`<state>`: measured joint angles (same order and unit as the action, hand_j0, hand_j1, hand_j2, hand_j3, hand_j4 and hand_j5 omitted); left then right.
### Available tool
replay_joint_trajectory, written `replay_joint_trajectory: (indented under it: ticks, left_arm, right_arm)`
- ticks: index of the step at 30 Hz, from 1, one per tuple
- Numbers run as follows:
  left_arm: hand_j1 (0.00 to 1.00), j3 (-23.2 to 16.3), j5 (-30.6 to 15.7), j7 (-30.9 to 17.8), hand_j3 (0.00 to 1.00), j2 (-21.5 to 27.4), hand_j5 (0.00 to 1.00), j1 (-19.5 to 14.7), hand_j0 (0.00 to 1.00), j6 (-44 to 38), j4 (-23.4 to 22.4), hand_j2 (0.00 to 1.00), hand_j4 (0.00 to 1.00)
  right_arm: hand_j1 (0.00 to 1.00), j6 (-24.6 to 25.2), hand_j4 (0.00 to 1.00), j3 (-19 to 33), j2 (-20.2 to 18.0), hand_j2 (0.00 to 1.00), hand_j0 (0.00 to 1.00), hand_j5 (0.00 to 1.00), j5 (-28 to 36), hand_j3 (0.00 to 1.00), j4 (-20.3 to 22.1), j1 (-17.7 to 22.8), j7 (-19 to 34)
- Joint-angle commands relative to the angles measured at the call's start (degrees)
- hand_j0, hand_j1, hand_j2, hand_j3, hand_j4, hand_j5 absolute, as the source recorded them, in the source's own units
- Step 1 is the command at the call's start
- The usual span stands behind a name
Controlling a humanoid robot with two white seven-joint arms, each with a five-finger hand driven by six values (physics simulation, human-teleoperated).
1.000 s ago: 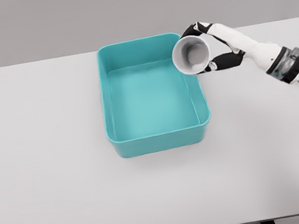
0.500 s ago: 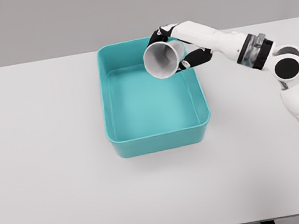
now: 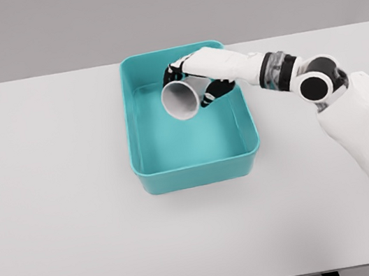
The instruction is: Put the paper cup into the basket with your right arm
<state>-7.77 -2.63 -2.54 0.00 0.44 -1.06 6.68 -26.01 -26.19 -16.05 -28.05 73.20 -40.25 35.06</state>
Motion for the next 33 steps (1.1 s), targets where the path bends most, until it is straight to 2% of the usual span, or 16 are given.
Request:
replay_joint_trajectory:
  ticks: [1,7,9,12,13,19,21,23,24,26,27,28,29,33]
  left_arm:
    - [1.0,-0.06,-0.01,-0.01,1.0,0.0,1.0,0.0,1.0,0.0,0.0,1.0,1.0]
    - [1.0,-0.06,-0.01,-0.01,1.0,0.0,1.0,0.0,1.0,0.0,0.0,1.0,1.0]
    - [1.0,-0.06,-0.01,-0.01,1.0,0.0,1.0,0.0,1.0,0.0,0.0,1.0,1.0]
    - [1.0,-0.06,-0.01,-0.01,1.0,0.0,1.0,0.0,1.0,0.0,0.0,1.0,1.0]
    - [1.0,0.03,-0.01,-0.01,1.0,0.0,1.0,0.0,1.0,0.0,0.0,1.0,1.0]
    - [1.0,0.03,-0.01,-0.01,1.0,0.0,1.0,0.0,1.0,0.0,0.0,1.0,1.0]
    - [1.0,-0.06,-0.01,-0.01,1.0,0.0,1.0,0.0,1.0,0.0,0.0,1.0,1.0]
    - [1.0,0.03,-0.01,-0.01,1.0,0.0,1.0,0.0,1.0,0.0,0.0,1.0,1.0]
    - [1.0,0.03,-0.01,-0.01,1.0,0.0,1.0,0.0,1.0,0.0,0.0,1.0,1.0]
    - [1.0,-0.06,-0.01,-0.01,1.0,0.0,1.0,0.0,1.0,0.0,0.0,1.0,1.0]
    - [1.0,-0.06,-0.01,-0.01,1.0,0.0,1.0,0.0,1.0,0.0,0.0,1.0,1.0]
    - [1.0,0.03,-0.01,-0.01,1.0,0.0,1.0,0.0,1.0,0.0,0.0,1.0,1.0]
    - [1.0,0.03,-0.01,-0.1,1.0,0.0,1.0,0.0,1.0,0.0,0.0,1.0,1.0]
    - [1.0,0.03,-0.01,-0.01,1.0,0.0,1.0,0.0,1.0,0.0,0.0,1.0,1.0]
  right_arm:
    - [0.41,0.26,0.41,-2.2,0.67,0.41,0.41,0.41,-1.48,0.41,-1.65,0.0,-0.06]
    - [0.41,0.26,0.41,-5.01,1.02,0.41,0.41,0.41,-4.2,0.41,-3.06,-0.71,-0.06]
    - [0.44,0.26,0.44,-5.01,0.94,0.44,0.44,0.44,-4.91,0.44,-3.07,-0.71,-0.06]
    - [0.72,0.26,0.72,-5.19,0.94,0.72,0.72,0.72,-4.91,0.72,-3.24,-0.71,-0.06]
    - [0.85,0.26,0.85,-5.19,0.94,0.85,0.85,0.85,-4.91,0.85,-3.15,-0.71,-0.06]
    - [0.92,0.35,0.92,-4.75,0.5,0.92,0.92,0.92,-4.64,0.92,-2.45,-1.15,-0.06]
    - [0.98,0.35,0.98,-4.4,0.23,0.98,0.98,0.98,-4.12,0.98,-0.87,-1.15,-0.06]
    - [0.98,0.43,0.98,-0.89,-0.29,0.98,0.98,0.98,-3.94,0.98,1.06,-0.79,-0.06]
    - [0.98,0.61,0.98,2.28,-0.47,0.98,0.98,0.98,-2.71,0.98,2.82,-0.35,-0.06]
    - [0.99,1.14,0.99,4.56,-2.66,0.99,0.99,0.99,4.13,0.99,3.0,-0.09,-0.06]
    - [0.99,1.14,0.99,5.27,-3.89,0.99,0.99,0.99,8.26,0.99,2.91,0.08,-0.06]
    - [1.0,0.96,1.0,6.06,-6.62,1.0,1.0,1.0,15.12,1.0,2.82,0.79,-0.06]
    - [1.0,0.96,1.0,7.02,-7.94,1.0,1.0,1.0,18.64,1.0,2.91,1.66,-0.06]
    - [1.0,0.43,1.0,16.25,-9.78,1.0,1.0,1.0,29.89,1.0,4.4,9.22,-0.06]
